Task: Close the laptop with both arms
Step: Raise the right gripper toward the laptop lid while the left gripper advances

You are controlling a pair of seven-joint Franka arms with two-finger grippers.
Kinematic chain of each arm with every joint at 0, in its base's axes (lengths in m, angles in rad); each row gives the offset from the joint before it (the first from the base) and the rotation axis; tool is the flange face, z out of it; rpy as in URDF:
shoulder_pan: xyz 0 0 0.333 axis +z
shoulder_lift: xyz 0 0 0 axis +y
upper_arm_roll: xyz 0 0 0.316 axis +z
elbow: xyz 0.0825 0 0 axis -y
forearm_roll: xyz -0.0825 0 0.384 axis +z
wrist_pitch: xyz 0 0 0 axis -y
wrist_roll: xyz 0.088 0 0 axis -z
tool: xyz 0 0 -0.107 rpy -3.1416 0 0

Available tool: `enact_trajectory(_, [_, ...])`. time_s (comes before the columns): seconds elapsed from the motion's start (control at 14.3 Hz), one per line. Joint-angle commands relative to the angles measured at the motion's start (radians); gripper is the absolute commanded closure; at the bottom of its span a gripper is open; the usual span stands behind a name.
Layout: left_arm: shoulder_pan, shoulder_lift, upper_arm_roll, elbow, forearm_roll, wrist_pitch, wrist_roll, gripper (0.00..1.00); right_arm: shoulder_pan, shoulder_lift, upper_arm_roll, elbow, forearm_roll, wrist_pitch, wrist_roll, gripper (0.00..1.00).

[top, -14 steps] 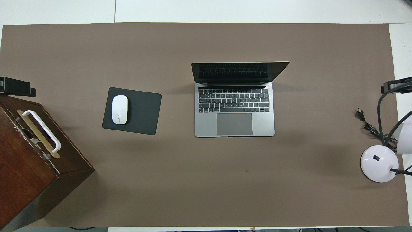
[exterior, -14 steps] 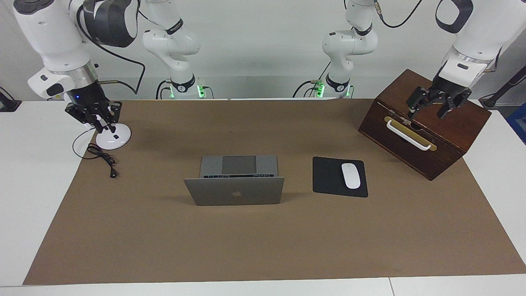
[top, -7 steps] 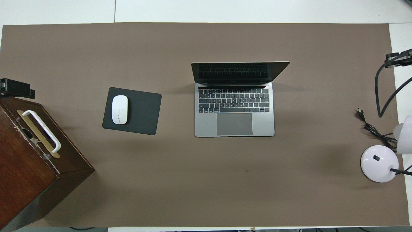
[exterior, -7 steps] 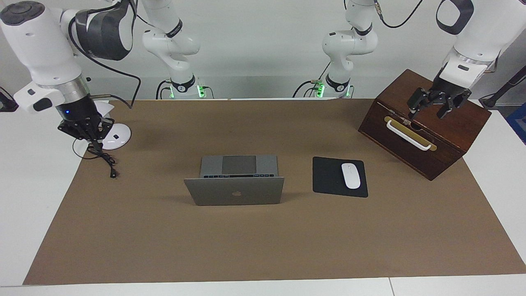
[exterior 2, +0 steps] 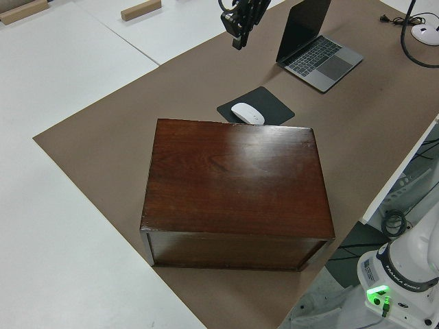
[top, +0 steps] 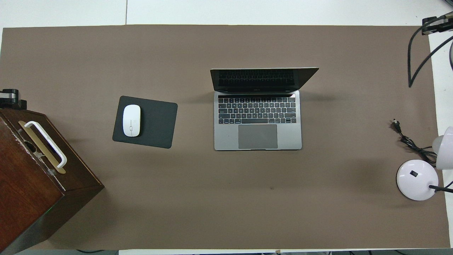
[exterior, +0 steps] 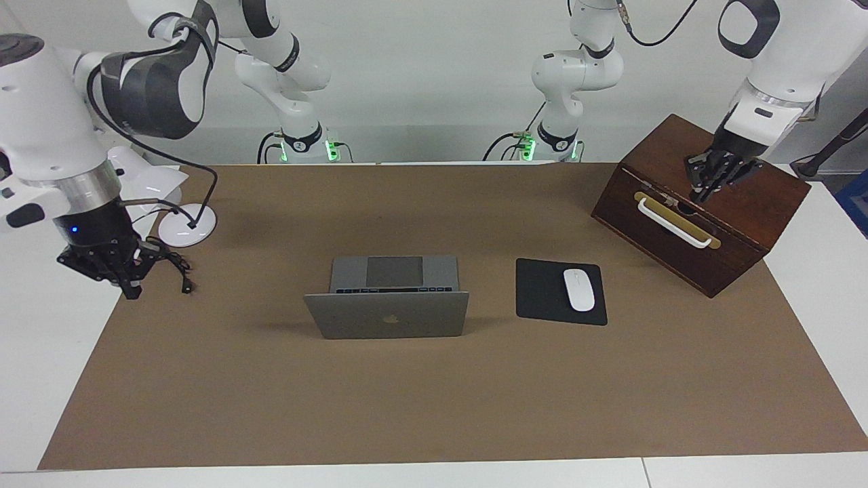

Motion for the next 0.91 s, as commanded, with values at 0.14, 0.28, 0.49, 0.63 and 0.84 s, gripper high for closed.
enact_trajectory(0.14, [0.006, -0.035, -0.007, -0.051, -0.006, 0.034, -0.022, 1.00, 0.033, 0.131, 0.017, 0.094, 0.000, 0.121, 0.085, 1.00])
enact_trajectory(0.28, [-0.003, -0.054, -0.007, -0.092, -0.059, 0.057, -0.019, 1.00, 0.060, 0.148, 0.026, 0.094, 0.000, 0.156, 0.147, 1.00])
enact_trajectory(0.49, [-0.038, -0.118, -0.018, -0.234, -0.066, 0.156, -0.019, 1.00, 0.120, 0.151, 0.026, 0.091, -0.002, 0.150, 0.225, 1.00])
enact_trajectory(0.63, [-0.077, -0.161, -0.018, -0.332, -0.067, 0.244, -0.029, 1.00, 0.148, 0.149, 0.026, 0.084, -0.008, 0.158, 0.263, 1.00])
enact_trajectory(0.84, [-0.136, -0.228, -0.019, -0.493, -0.078, 0.421, -0.041, 1.00, 0.191, 0.162, 0.019, 0.083, -0.022, 0.202, 0.282, 1.00])
